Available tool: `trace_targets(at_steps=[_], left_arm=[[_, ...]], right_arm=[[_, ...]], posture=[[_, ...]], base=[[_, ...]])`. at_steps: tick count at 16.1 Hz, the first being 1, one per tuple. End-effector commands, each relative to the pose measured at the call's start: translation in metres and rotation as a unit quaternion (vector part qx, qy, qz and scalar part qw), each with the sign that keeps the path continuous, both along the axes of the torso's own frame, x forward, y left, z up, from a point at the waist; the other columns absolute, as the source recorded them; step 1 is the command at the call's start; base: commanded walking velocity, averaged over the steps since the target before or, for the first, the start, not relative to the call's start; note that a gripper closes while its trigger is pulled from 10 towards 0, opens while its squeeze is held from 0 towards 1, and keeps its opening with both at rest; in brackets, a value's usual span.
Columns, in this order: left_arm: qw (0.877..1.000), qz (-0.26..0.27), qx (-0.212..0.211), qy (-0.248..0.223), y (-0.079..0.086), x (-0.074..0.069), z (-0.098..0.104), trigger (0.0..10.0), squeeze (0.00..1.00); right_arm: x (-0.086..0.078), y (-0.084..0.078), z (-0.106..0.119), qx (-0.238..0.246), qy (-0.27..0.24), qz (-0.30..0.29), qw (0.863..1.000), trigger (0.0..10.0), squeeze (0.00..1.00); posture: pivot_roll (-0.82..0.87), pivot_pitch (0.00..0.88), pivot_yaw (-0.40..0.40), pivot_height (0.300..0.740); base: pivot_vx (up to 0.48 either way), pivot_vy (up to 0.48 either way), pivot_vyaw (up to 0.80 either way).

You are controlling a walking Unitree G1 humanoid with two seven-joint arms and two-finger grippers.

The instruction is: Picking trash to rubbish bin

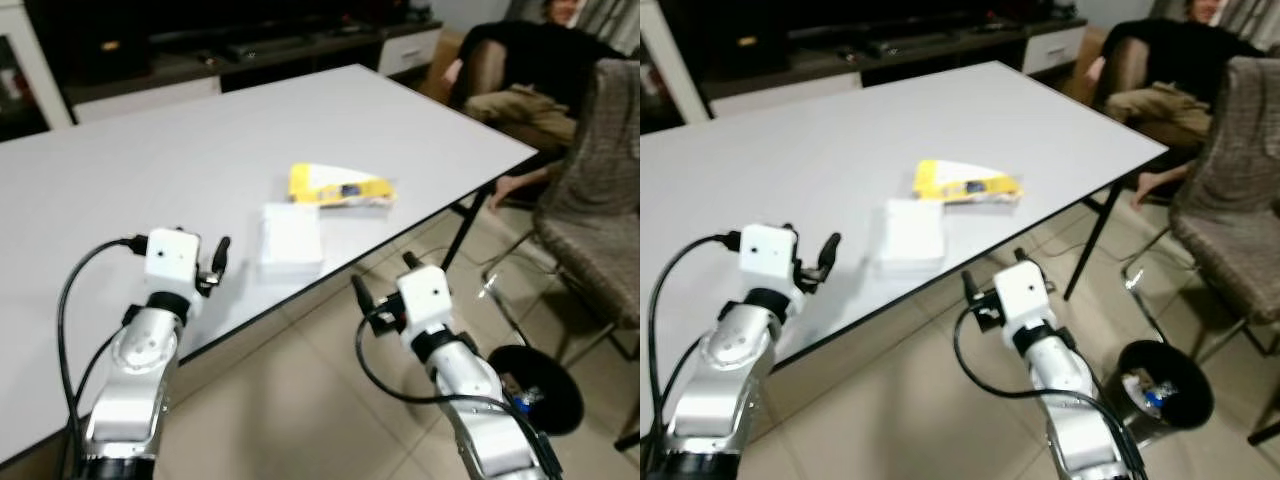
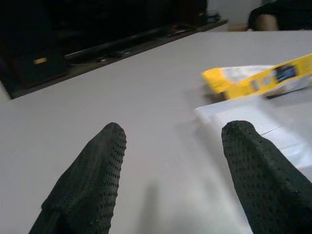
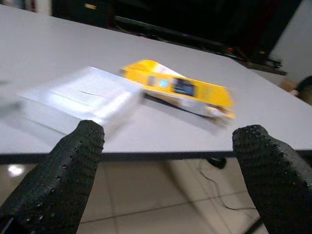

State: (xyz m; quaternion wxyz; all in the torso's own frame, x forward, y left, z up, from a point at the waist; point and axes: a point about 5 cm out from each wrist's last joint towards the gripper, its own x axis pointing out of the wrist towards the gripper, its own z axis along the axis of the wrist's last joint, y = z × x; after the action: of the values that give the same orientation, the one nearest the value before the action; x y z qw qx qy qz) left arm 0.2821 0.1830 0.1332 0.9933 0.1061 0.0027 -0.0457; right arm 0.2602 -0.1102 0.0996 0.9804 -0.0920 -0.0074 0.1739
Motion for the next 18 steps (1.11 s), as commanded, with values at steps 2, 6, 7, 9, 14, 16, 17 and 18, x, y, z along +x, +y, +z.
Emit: trace_targets(at_steps=[2, 6, 7, 9, 14, 16, 17, 18], left_arm=[[1.0, -0.023, -0.005, -0.001, -0.012, 0.003, 0.002, 10.0, 0.0], [1.0, -0.028, -0.01, 0.004, -0.017, 0.012, 0.0, 10.0, 0.0], [1.0, -0.026, -0.012, 0.004, -0.017, 0.013, 0.0, 10.0, 0.0], [1.0, -0.005, -0.018, 0.004, -0.011, 0.021, -0.001, 10.0, 0.0], [0.998, 0.016, -0.055, 0.015, 0.008, 0.033, 0.005, 10.0, 0.0], [0.999, -0.007, -0.046, 0.021, 0.006, 0.033, 0.002, 10.0, 0.0], [0.998, -0.023, -0.048, 0.028, 0.002, 0.031, 0.0, 10.0, 0.0], [0.997, -0.041, -0.061, 0.036, -0.002, 0.03, -0.002, 10.0, 0.0]], right_arm=[[0.001, -0.009, -0.003, -0.005, 0.004, -0.013, 1.0, 10.0, 0.0], [0.005, -0.014, -0.007, -0.004, 0.03, -0.013, 0.999, 10.0, 0.0], [0.005, -0.014, -0.007, -0.004, 0.03, -0.01, 0.999, 10.0, 0.0], [0.012, -0.016, -0.005, -0.027, 0.024, -0.003, 0.999, 10.0, 0.0], [0.009, -0.003, -0.007, -0.019, 0.019, 0.006, 1.0, 10.0, 0.0], [0.004, -0.007, -0.015, -0.022, 0.035, -0.015, 0.999, 10.0, 0.0], [0.002, -0.01, -0.018, -0.025, 0.041, -0.026, 0.999, 10.0, 0.0], [0.002, -0.012, -0.019, -0.021, 0.042, -0.033, 0.998, 10.0, 0.0]], posture=[[0.02, 0.0, -0.039, 0.74], [0.01, 0.0, -0.063, 0.74], [0.01, 0.0, -0.063, 0.74], [0.01, 0.0, -0.072, 0.74], [0.02, 0.0, -0.038, 0.74], [0.03, 0.0, -0.028, 0.74], [0.03, 0.0, -0.026, 0.74], [0.03, 0.0, -0.026, 0.74]], base=[[0.356, 0.0, 0.0], [0.361, 0.0, -0.29], [0.364, 0.0, -0.58], [0.358, 0.0, 0.0], [0.215, 0.0, 0.0], [0.0, 0.0, 0.0], [0.0, 0.0, 0.0], [0.0, 0.0, 0.0]])
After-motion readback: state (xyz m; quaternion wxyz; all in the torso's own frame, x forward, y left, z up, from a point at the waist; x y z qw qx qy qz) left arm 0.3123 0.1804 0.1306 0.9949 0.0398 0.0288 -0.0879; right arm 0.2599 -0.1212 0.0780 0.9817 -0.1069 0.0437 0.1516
